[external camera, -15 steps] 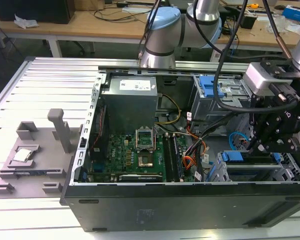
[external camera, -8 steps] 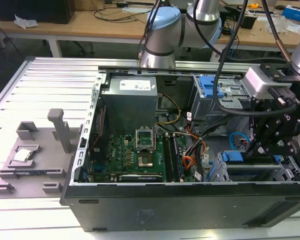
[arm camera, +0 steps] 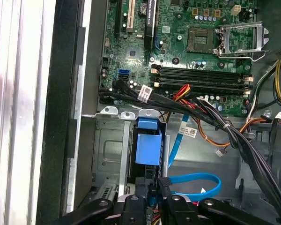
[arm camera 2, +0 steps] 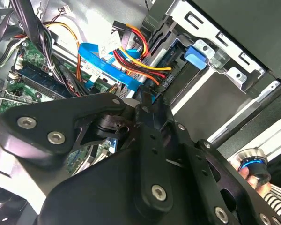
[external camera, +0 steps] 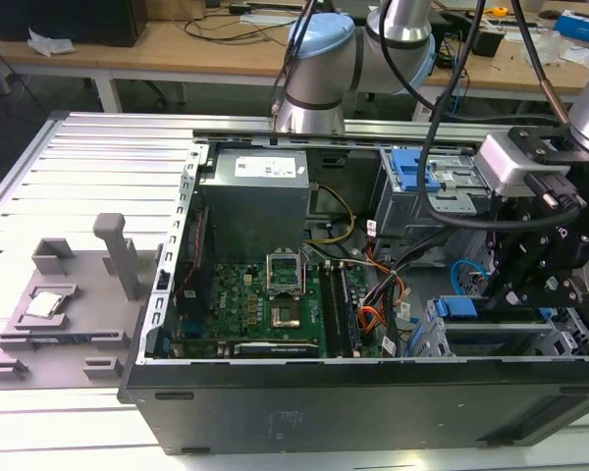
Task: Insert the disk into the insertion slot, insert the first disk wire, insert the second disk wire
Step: 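Insert the second disk wire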
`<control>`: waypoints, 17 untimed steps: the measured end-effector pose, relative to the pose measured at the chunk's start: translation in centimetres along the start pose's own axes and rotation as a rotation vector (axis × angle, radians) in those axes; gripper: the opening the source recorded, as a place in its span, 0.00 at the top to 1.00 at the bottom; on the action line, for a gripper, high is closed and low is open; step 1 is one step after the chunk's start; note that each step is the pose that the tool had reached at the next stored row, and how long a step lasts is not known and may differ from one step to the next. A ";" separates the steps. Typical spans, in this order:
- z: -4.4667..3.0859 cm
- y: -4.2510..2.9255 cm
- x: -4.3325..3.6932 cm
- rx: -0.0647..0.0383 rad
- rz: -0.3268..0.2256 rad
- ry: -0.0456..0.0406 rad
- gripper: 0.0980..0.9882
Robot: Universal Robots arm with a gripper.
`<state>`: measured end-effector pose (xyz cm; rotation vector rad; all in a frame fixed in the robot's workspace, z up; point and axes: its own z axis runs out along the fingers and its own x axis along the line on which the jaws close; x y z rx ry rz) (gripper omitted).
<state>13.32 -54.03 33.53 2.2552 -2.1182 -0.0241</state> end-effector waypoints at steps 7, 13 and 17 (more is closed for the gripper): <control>-2.86 0.13 -0.02 0.000 0.000 0.0027 0.86; -4.41 0.20 0.01 0.000 0.000 0.0072 0.99; -4.78 0.21 0.02 0.000 0.000 0.0071 0.99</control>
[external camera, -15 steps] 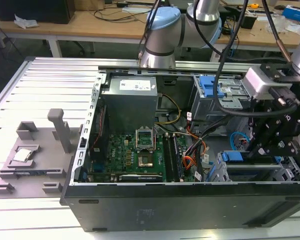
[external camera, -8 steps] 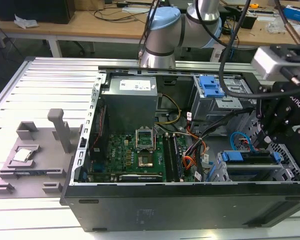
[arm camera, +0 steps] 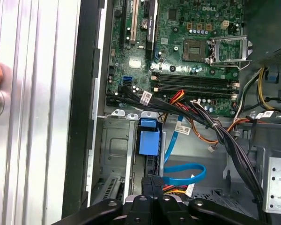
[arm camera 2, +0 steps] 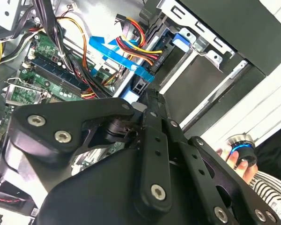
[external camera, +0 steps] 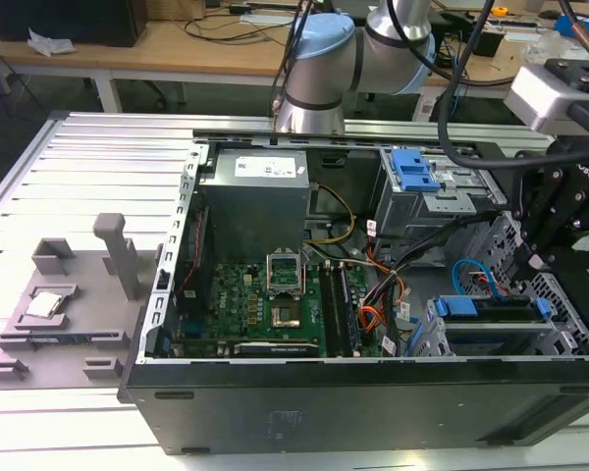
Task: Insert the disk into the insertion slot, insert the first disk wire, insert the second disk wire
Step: 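Insert the second disk wire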
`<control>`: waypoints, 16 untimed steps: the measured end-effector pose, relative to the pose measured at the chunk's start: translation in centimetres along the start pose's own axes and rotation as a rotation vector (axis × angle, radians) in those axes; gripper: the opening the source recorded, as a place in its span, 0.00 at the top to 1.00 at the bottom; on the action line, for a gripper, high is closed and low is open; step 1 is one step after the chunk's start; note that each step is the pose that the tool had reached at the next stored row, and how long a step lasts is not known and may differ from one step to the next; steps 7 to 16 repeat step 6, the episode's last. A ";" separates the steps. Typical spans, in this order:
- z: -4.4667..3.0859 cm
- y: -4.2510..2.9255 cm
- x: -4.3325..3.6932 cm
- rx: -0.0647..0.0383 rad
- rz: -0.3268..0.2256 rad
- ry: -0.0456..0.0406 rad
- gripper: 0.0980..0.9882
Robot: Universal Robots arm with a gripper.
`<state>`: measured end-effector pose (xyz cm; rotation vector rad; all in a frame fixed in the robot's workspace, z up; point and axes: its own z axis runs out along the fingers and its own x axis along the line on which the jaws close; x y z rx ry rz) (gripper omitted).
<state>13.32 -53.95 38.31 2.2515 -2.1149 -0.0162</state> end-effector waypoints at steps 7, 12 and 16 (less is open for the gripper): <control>-0.04 0.00 0.00 0.000 0.000 0.0002 0.99; -0.04 0.00 0.00 0.000 0.000 0.0002 0.99; -0.04 0.00 0.00 0.000 0.000 0.0002 0.99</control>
